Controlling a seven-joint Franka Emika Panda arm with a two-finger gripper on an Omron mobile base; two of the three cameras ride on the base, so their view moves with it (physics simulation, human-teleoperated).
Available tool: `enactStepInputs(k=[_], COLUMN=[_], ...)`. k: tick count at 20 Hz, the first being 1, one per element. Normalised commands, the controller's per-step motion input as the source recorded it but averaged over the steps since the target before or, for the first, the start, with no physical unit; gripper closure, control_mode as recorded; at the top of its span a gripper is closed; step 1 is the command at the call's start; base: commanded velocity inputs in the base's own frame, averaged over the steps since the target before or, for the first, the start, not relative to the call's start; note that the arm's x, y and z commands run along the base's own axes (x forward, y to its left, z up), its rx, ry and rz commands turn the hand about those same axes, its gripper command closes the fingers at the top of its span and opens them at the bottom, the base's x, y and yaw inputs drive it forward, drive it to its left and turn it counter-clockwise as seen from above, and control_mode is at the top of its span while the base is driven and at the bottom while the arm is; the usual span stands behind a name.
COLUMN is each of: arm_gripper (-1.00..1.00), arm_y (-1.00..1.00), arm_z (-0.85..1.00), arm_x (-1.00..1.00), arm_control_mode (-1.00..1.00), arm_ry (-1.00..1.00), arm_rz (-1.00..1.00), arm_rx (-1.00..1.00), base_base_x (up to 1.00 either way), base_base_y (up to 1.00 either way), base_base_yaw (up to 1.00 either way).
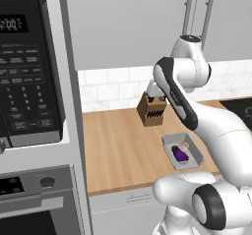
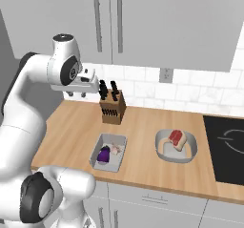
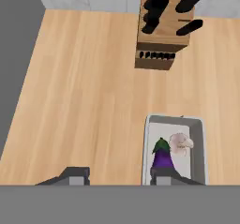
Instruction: Take the meat container that has the steak and place it on the second highest rack of the freezer. Then take the vegetable container that has the garlic and eggplant and place it on the highest rack of the freezer.
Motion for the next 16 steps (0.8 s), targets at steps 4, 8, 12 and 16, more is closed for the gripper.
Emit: enactStepInputs(k=[4, 8, 12, 16], arm_gripper=[-1.0, -1.0, -1.0, -1.0], arm_y=[-0.67, -1.0, -0.85, -0.92], arm_z=[-0.15, -0.9, -1.0, -1.0], arm_x=[-0.47, -0.51, -0.19, -0.14], arm_control_mode=[-1.0, -1.0, -1.0, -1.0], arm_ry=[0.0, 0.01, 0.01, 0.14], arm_rz=[-0.17, -0.52, -0.77, -0.71], arm_rx=[0.18, 0.04, -0.01, -0.03], base_base_x=[0.0, 0.0, 0.0, 0.0], base_base_y=[0.0, 0.0, 0.0, 0.0], base_base_yaw=[0.0, 0.0, 0.0, 0.0])
